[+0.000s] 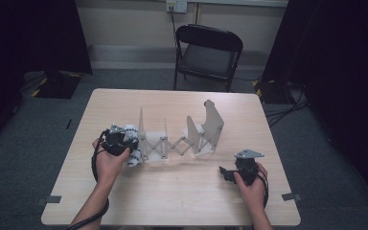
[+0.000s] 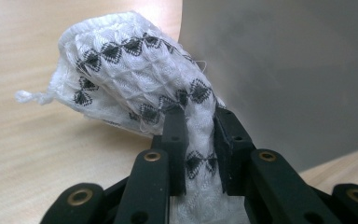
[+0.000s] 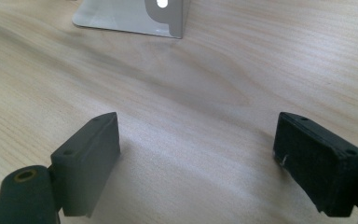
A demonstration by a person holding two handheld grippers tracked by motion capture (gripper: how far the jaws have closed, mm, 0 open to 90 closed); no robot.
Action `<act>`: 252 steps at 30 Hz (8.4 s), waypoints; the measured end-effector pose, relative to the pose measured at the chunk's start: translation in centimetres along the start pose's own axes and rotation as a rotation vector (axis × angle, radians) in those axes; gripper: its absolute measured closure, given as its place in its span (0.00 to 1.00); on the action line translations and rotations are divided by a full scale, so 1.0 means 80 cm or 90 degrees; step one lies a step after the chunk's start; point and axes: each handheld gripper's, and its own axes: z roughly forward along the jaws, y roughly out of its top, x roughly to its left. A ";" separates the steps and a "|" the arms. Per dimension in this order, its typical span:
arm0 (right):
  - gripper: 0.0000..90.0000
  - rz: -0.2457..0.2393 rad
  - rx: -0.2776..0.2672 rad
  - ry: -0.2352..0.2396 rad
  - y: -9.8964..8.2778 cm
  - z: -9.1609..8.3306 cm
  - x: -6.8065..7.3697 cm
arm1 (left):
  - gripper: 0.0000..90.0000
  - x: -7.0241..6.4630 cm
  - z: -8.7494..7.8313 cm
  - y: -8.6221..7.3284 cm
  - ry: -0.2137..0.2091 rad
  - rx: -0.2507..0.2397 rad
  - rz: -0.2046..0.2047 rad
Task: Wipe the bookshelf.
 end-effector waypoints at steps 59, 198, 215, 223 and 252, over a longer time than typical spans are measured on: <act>0.15 0.000 0.001 0.002 0.000 0.000 0.000 | 0.83 0.006 0.007 0.050 0.028 -0.028 0.047; 0.15 0.000 0.002 0.001 0.003 0.003 0.000 | 0.73 0.011 -0.022 -0.075 0.007 0.003 0.049; 0.15 0.003 0.001 -0.002 0.003 0.003 0.001 | 0.26 0.025 -0.060 -0.102 0.007 0.023 0.109; 0.16 0.006 0.003 -0.003 0.003 0.003 0.002 | 0.19 0.019 -0.049 -0.115 0.006 0.033 0.133; 0.29 -0.067 0.009 0.081 0.105 -0.063 0.053 | 0.17 0.019 -0.045 -0.116 -0.005 0.018 0.140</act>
